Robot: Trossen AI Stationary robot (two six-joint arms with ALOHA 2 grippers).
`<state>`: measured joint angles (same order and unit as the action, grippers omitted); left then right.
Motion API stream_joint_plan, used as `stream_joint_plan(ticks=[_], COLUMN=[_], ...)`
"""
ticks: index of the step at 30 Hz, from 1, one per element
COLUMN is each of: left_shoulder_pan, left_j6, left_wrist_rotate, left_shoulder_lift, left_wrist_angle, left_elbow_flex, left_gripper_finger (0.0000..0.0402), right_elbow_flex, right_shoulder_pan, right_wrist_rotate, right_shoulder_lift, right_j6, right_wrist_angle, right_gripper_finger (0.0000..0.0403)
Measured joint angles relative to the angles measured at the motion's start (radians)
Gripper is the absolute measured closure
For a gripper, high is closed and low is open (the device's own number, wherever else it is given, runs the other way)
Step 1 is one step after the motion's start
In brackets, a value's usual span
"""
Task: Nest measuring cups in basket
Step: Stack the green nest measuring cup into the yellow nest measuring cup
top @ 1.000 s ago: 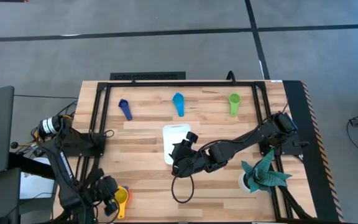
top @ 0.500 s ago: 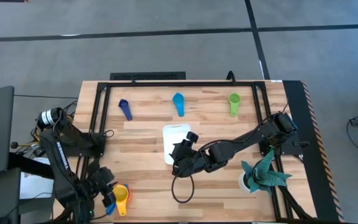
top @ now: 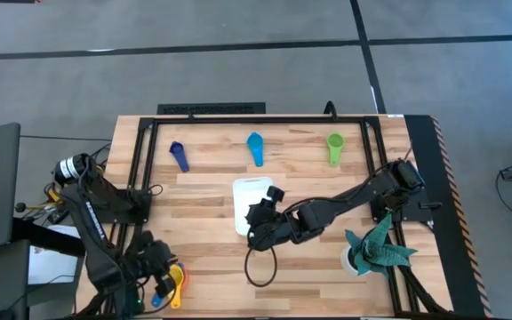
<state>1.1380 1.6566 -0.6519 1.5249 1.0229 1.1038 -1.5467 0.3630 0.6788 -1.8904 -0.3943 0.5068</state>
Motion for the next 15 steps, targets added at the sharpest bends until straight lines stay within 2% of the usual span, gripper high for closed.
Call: stream_joint_plan(ticks=[5,9,12,15], left_shoulder_pan=[0.000,0.000,-0.007,-0.017], left_j6=[0.004,0.008,-0.008,-0.007], left_wrist_rotate=[0.090,0.097,0.061,-0.017], left_shoulder_lift=[0.000,0.000,0.000,0.000], left_wrist_angle=[-0.047,-0.055,-0.036,-0.009], left_elbow_flex=[-0.048,-0.063,-0.067,-0.082], left_gripper_finger=[0.0387,0.0399,0.0401,0.0400], right_elbow_flex=[0.000,0.000,0.000,0.000], right_shoulder_pan=[0.000,-0.007,-0.012,-0.012], right_wrist_rotate=[-0.002,-0.001,0.000,0.001], right_shoulder_lift=[0.000,0.000,0.000,0.000], right_j6=[-0.005,-0.005,-0.009,-0.009], right_wrist_angle=[0.028,0.027,0.027,0.024], right_gripper_finger=[0.0246,0.0263,0.0274,0.0283])
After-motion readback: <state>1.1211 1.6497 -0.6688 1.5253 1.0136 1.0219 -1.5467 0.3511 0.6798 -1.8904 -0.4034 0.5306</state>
